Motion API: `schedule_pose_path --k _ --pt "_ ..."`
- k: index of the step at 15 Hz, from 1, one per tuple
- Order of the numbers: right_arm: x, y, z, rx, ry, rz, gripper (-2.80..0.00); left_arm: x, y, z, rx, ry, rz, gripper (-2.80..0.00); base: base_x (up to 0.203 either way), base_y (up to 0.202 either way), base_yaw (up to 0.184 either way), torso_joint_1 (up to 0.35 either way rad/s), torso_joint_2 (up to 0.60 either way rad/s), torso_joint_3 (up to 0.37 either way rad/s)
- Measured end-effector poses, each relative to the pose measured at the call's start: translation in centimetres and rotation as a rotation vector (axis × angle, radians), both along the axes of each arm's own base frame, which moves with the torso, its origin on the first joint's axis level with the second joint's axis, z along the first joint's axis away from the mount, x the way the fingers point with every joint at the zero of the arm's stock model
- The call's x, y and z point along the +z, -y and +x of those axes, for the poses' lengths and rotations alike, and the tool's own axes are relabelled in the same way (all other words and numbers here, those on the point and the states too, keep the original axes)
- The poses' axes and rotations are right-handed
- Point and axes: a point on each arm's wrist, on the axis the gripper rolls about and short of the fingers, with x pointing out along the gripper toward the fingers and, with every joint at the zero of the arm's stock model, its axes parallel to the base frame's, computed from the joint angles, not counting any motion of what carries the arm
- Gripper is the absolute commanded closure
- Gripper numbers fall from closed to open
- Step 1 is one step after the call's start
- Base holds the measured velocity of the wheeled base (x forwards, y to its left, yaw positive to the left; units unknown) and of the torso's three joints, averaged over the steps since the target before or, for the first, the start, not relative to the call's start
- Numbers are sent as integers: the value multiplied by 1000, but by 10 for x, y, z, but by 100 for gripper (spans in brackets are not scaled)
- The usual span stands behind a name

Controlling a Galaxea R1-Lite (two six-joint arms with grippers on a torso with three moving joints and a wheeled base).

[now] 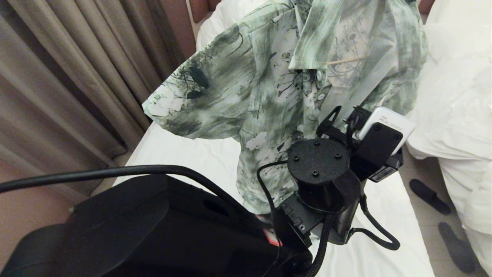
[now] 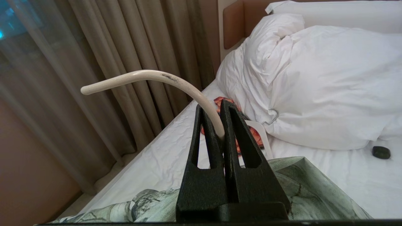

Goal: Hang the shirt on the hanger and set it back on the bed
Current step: Take the clothes hanger out of the clothes

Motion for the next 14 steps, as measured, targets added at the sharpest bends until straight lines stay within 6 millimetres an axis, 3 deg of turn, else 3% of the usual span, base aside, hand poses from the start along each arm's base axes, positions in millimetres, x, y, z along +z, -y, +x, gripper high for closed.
schedule_pose_path --k 9,14 --pt "-2 -3 3 0 -7 -6 0 -10 8 -5 -18 -9 20 -280 0 0 0 0 0 0" --pt "-2 -4 2 6 -7 -5 0 -10 12 3 -9 -10 26 -280 0 0 0 0 0 0"
